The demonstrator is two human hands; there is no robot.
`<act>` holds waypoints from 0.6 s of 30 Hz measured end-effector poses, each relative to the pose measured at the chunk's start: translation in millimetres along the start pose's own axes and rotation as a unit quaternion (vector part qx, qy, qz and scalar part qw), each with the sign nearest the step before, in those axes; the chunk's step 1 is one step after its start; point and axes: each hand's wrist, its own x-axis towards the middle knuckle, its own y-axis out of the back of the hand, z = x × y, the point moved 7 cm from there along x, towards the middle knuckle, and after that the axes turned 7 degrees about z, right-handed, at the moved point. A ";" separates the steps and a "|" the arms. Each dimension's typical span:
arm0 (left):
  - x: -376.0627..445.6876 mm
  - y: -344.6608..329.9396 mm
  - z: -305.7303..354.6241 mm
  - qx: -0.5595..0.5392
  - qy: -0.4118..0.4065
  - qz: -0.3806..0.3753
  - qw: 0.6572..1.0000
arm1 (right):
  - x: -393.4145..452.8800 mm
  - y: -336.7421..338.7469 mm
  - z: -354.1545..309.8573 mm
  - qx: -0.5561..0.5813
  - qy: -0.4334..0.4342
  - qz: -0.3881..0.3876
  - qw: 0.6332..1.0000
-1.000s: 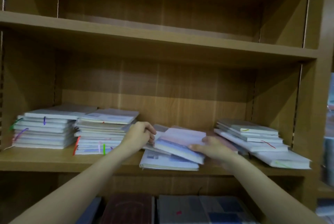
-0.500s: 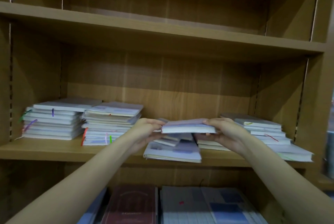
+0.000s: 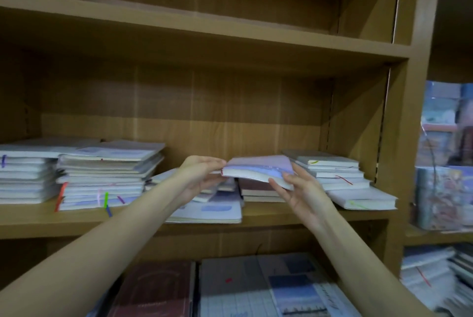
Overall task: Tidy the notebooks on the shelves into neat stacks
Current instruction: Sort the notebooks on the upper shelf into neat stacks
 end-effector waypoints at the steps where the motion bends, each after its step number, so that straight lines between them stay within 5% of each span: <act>1: 1.2 -5.3 -1.6 0.000 0.005 -0.005 1.000 | -0.3 2.8 -3.7 -0.009 0.010 -0.001 1.000; 18: 30.8 -47.4 -15.1 0.003 0.056 -0.022 0.998 | 40.1 33.0 -51.5 -0.199 0.027 0.106 0.974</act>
